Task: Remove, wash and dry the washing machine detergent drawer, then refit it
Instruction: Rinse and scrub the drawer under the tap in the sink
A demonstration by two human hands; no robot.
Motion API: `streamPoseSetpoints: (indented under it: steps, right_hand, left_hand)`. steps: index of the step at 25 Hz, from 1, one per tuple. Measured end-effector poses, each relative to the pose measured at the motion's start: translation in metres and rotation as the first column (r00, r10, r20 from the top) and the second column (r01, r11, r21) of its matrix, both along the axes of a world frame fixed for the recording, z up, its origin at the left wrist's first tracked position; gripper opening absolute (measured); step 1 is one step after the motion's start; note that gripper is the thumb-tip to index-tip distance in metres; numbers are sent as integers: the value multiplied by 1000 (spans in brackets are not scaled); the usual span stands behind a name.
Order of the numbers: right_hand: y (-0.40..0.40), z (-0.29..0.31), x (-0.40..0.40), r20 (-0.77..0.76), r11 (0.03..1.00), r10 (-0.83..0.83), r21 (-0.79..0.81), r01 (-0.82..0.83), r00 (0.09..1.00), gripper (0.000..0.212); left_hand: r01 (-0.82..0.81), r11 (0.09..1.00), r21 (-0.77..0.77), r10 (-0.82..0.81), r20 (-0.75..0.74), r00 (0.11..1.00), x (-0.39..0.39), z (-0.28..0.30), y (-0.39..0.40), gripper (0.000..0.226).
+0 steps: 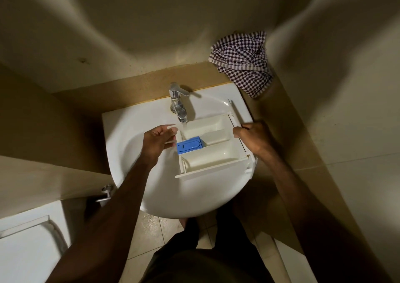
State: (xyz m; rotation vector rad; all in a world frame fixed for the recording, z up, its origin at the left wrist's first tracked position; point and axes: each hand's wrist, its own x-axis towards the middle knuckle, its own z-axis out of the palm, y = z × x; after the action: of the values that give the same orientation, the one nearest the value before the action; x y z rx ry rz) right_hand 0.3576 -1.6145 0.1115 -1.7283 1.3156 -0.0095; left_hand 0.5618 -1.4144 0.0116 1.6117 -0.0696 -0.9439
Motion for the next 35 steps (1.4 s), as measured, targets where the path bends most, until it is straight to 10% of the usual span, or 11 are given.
streamPoseSetpoints:
  steps: [8, 12, 20, 28, 35]
  right_hand:
    - [-7, 12, -2, 8, 996, -55, 70, 55, 998, 33]
    - [-8, 14, -5, 0, 987, -105, 124, 105, 994, 6]
    - [-13, 21, 3, -71, 949, -110, 290, 126, 991, 50]
    - [3, 10, -10, 3, 975, -147, 169, 145, 989, 13]
    - [23, -5, -13, 59, 993, -113, -11, 114, 992, 25]
  left_hand:
    - [-173, 985, -26, 171, -55, 984, -17, -6, -22, 8]
    - [-90, 991, -98, 97, 67, 993, -16, -9, -20, 24]
    - [1, 1000, -18, 0, 83, 997, -24, -7, -22, 34]
    - [-84, 995, -60, 84, -17, 996, -18, -6, -23, 26]
    - [11, 998, 57, 6, -288, 958, -15, -17, -11, 31]
